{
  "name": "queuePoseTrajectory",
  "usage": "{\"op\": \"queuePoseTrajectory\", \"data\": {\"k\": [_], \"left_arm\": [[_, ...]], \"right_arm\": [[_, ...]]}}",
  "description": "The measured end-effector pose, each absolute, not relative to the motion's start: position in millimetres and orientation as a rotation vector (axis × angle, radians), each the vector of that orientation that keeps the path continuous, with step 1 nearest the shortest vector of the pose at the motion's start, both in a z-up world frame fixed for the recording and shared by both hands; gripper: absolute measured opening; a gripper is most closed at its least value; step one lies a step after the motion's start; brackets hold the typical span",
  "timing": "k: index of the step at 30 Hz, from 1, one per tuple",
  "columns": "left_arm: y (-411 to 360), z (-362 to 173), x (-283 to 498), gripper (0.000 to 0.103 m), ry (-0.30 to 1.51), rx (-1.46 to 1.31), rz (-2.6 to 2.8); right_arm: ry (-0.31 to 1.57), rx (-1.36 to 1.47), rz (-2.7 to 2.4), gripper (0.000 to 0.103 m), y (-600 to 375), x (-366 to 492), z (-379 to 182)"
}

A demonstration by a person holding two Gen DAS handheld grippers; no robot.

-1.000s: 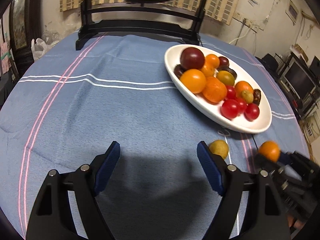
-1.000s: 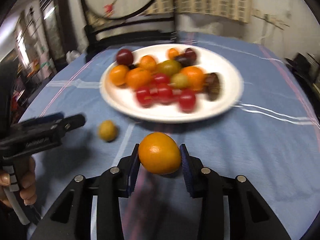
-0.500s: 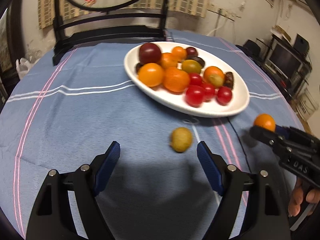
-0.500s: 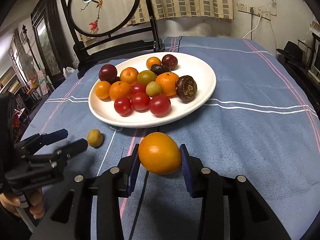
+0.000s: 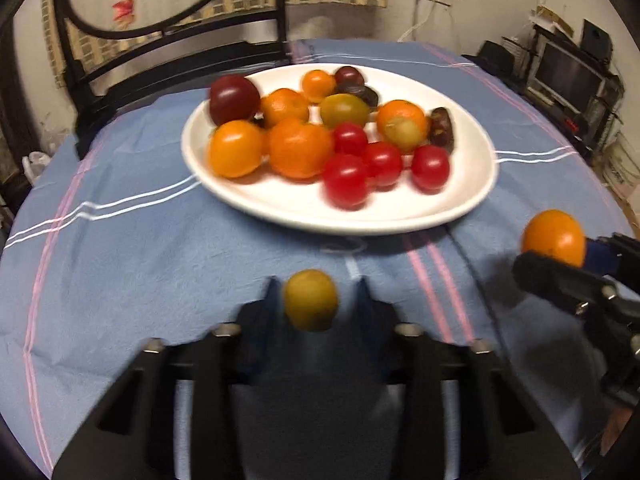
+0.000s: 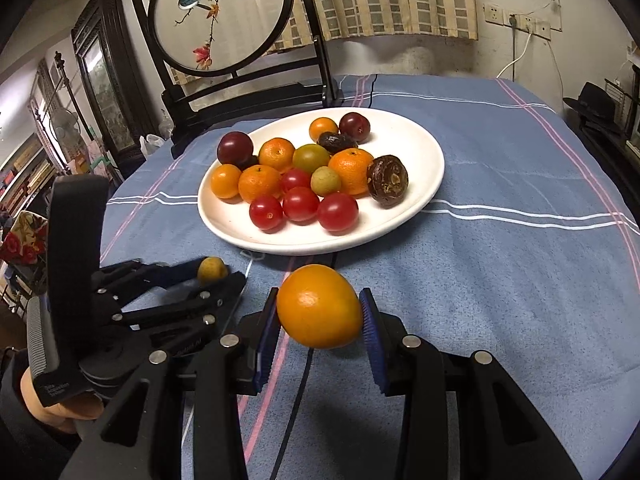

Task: Organize fruits
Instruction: 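Carry the tangerine and yellow-green fruit onto the white plate and open both tools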

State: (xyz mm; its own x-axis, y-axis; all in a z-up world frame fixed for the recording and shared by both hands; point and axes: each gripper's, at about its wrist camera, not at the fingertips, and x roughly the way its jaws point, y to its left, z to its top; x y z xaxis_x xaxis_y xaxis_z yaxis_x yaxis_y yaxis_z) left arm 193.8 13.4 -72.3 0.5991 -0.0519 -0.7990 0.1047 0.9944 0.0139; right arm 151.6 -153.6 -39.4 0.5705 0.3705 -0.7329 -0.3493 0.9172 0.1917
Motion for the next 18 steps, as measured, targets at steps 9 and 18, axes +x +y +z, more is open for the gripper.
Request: {"op": "queuePoseTrajectory", "data": {"k": [9,18], "left_arm": [[22,-50,182,0.025,0.925,-0.015,-0.112],[18,-4,218,0.025,0.848,-0.033,-0.137]], "right_arm": [[0.817,0.071,0.425,0.04,-162,149,-30],[0.706,-0.04,0.47,0.039,-147,170,6]]}}
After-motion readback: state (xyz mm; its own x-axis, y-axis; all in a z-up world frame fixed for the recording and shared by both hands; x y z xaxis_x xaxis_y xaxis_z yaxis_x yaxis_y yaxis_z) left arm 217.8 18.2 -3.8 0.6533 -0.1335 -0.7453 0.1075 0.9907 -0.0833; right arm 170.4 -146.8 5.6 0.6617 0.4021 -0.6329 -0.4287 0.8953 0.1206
